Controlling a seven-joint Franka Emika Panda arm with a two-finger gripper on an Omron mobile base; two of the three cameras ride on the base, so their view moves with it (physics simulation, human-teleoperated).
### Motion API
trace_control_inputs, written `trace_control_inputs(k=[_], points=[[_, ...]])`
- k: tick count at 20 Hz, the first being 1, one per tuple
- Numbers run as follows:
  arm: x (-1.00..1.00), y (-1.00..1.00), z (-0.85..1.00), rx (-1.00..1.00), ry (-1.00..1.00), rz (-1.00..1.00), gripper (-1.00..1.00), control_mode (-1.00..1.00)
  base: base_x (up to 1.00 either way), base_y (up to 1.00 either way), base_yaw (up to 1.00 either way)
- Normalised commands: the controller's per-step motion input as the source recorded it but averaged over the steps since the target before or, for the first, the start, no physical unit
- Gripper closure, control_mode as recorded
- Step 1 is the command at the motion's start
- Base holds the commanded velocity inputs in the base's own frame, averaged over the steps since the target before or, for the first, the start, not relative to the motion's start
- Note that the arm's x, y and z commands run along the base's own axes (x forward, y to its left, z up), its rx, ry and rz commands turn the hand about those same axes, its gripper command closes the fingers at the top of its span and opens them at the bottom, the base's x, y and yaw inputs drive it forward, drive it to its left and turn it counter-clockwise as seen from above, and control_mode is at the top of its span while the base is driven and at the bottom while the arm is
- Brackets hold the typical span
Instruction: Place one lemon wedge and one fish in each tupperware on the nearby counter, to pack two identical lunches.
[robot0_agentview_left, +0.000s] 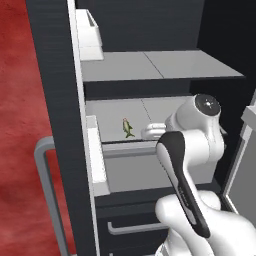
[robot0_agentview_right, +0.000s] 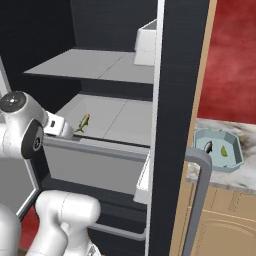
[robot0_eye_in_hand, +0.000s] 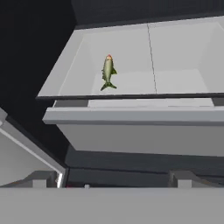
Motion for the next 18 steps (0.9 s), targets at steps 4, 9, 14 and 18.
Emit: trace_control_inputs(k=[4,9,14,18], points=[[0.46,-0.01,0.0,0.0,0.0,0.11,-1.0,-1.0,0.0,0.0,0.0],[0.43,0.01,-0.02,0.0,0.0,0.01,-1.0,-1.0,0.0,0.0,0.0],[0.4,0.0,-0.12,0.0,0.0,0.0,-1.0,-1.0,0.0,0.0,0.0],[0.45,0.0,-0.26,0.0,0.0,0.0,-1.0,-1.0,0.0,0.0,0.0]])
